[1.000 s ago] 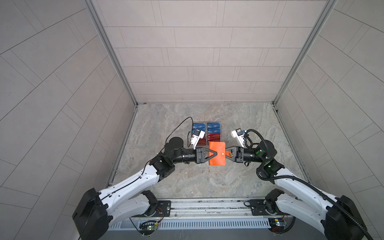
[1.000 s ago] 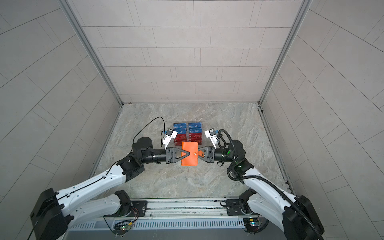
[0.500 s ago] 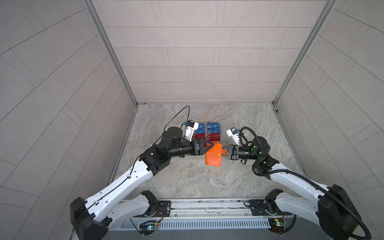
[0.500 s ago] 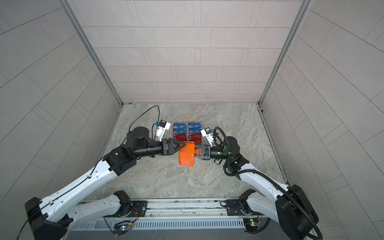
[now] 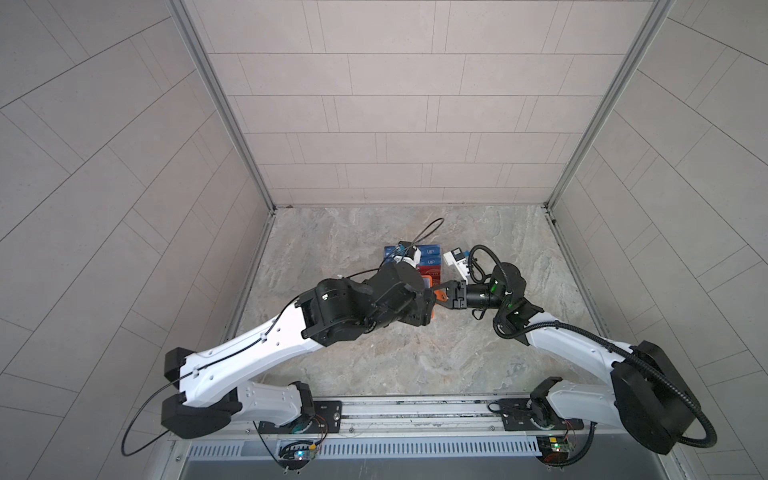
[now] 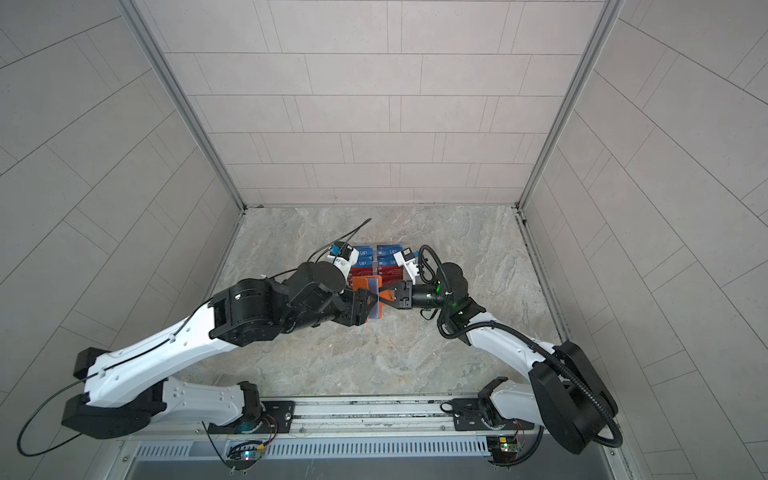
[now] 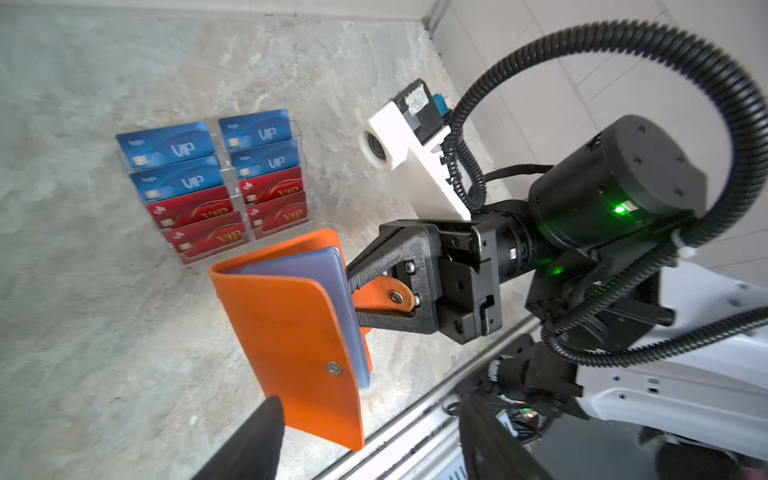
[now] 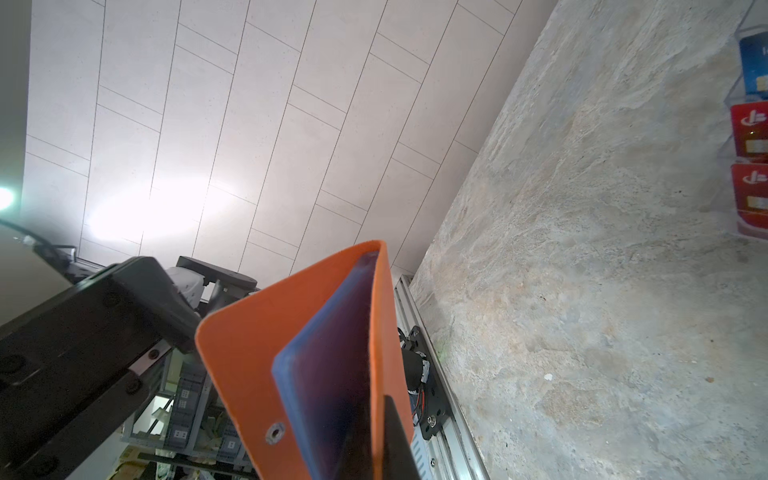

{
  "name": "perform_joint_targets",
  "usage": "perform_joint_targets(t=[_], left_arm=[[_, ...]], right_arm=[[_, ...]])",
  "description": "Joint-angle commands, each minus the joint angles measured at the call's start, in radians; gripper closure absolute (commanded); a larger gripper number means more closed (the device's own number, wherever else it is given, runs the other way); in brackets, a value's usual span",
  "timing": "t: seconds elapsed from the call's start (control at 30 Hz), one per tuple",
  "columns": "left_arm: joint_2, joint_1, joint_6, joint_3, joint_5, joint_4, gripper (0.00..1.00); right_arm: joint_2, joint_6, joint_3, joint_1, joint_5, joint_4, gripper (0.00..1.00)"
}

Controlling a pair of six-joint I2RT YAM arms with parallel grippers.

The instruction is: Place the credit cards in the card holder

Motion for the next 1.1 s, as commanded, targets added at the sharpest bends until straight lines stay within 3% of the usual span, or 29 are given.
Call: perform_joint_targets(t=[0.0, 0.07, 0.33, 0.43, 0.53, 0.73, 0.8, 0.93, 1.07], left_arm=[[0.098, -0.036, -0.026, 0.09, -0.277, -0.269, 0.28], [0.148, -0.048, -0.034, 0.134, -0.318, -0.342, 0.28], [0.202, -0.044, -0.022, 0.113, -0.287, -0.328, 0.26], [0.198, -0.036, -0.035, 0.095, -0.281, -0.337, 0.31], [0.164, -0.02, -0.047, 0.068, -0.266, -0.323, 0.51], [0.129, 0.034, -0.026, 0.001, -0.134, -0.273, 0.63], [0.122, 0.042, -0.021, -0.008, -0.12, -0.271, 0.75], [0.098, 0.073, -0.001, -0.034, -0.075, -0.25, 0.88], [0.042, 0.125, 0.029, -0.125, 0.066, -0.137, 1.0]], right_arm=[[0.014, 0.035, 0.023, 0.002, -0.017, 0.09, 1.0], [0.017, 0.038, 0.026, 0.002, -0.02, 0.096, 1.0], [0.029, 0.029, 0.028, 0.002, -0.023, 0.093, 1.0], [0.033, 0.024, 0.027, 0.001, -0.025, 0.091, 1.0], [0.044, 0.014, 0.026, 0.0, -0.026, 0.08, 1.0], [0.065, 0.014, 0.033, 0.0, -0.032, 0.085, 1.0], [0.069, 0.012, 0.034, 0.001, -0.033, 0.079, 1.0], [0.076, 0.003, 0.031, 0.001, -0.032, 0.074, 1.0], [0.093, -0.023, 0.029, -0.001, -0.031, 0.05, 1.0]])
